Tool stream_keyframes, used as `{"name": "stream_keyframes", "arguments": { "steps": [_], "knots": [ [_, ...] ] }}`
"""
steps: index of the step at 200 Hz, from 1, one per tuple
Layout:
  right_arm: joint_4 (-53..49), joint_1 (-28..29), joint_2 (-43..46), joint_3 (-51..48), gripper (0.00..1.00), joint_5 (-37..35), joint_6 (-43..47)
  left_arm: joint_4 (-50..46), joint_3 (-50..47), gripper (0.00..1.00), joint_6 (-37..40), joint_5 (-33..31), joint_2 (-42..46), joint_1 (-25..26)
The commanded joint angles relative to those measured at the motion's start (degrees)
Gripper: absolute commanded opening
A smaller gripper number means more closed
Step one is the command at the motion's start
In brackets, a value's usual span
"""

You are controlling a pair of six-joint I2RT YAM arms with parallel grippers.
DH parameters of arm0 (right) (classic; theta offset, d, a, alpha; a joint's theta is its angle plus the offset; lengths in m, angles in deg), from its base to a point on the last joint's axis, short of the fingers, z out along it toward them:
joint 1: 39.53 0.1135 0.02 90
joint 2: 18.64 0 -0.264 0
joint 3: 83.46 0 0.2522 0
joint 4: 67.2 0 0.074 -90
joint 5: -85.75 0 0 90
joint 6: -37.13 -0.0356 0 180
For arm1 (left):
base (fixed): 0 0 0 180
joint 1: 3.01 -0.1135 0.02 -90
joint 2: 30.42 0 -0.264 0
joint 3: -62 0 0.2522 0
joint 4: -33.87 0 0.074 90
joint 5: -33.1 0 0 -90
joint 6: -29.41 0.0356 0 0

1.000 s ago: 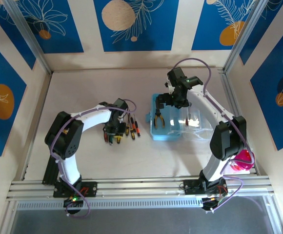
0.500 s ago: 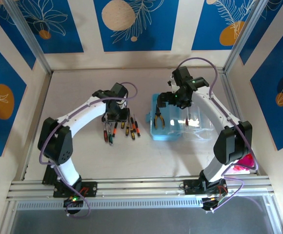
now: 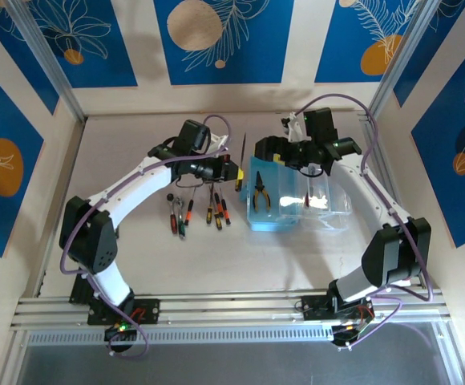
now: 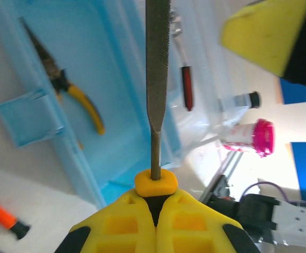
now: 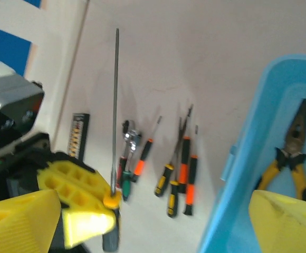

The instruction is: Pack the tool kit

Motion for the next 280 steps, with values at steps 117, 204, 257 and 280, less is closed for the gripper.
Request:
{"name": "stream_keyframes", "arguments": {
  "steps": [117,204,257,280],
  "knots": [
    [6.92,3.63,-7.09,2.21,0.00,4.05,-8.45,9.88,-0.24,0.05,-5.20,7.57,-2.47,1.03],
    [-24.00,-9.92,-3.25,10.01,0.00,-17.37,9.25,-20.95,7.34,1.00,8.94,-17.59,-2.77,-8.31],
    [-30.69,-13.35,-5.01,10.60,0.00,-33.74,13.76,-30.56,6.44,1.00,13.63,-32.79,-1.40,-11.67],
    [-31.61,-13.64,-6.39,10.94,0.00,-37.97,15.47,-30.01,4.43,1.00,13.43,-32.66,-1.08,-11.68]
  ]
}}
